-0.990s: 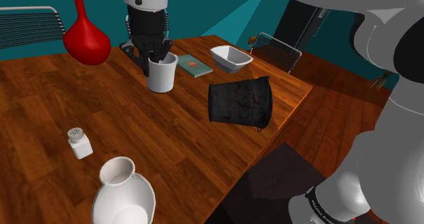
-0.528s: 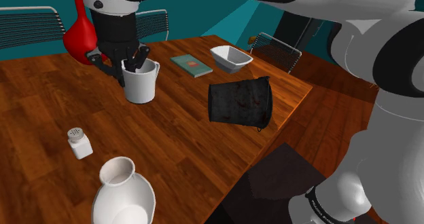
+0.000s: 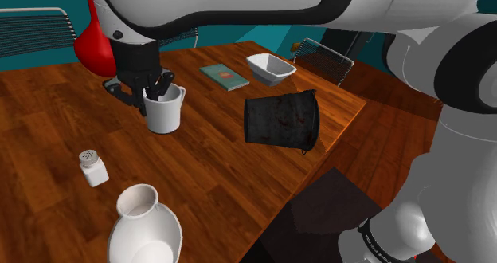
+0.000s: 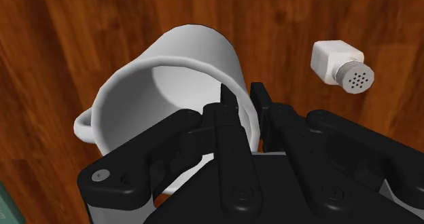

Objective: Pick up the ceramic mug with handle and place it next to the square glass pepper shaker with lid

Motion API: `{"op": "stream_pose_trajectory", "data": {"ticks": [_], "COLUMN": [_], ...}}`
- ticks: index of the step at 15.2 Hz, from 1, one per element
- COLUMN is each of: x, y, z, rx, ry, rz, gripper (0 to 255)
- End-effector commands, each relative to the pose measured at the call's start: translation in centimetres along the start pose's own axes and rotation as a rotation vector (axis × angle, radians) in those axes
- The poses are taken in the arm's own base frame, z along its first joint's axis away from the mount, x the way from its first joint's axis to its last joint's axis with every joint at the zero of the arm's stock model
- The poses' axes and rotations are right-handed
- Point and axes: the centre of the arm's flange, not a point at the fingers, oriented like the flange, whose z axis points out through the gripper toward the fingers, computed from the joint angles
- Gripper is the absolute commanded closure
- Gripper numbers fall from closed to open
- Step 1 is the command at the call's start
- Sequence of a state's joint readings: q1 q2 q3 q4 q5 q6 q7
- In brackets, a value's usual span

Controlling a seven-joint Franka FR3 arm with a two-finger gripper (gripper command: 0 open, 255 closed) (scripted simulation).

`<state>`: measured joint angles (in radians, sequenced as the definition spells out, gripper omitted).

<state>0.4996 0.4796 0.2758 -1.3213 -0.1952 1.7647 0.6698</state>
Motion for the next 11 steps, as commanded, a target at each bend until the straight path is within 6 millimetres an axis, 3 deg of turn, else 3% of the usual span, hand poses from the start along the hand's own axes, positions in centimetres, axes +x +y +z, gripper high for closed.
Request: {"op": "stream_pose_trajectory", "data": {"ticks": [1, 11], "x": [-0.2, -0.3], "y": [-0.1, -0.4], "z": [1.1, 6.3], "rx": [0.0, 0.0], "ry": [0.001, 0.001], "rz": [0.0, 0.0], "gripper": [255, 255]}}
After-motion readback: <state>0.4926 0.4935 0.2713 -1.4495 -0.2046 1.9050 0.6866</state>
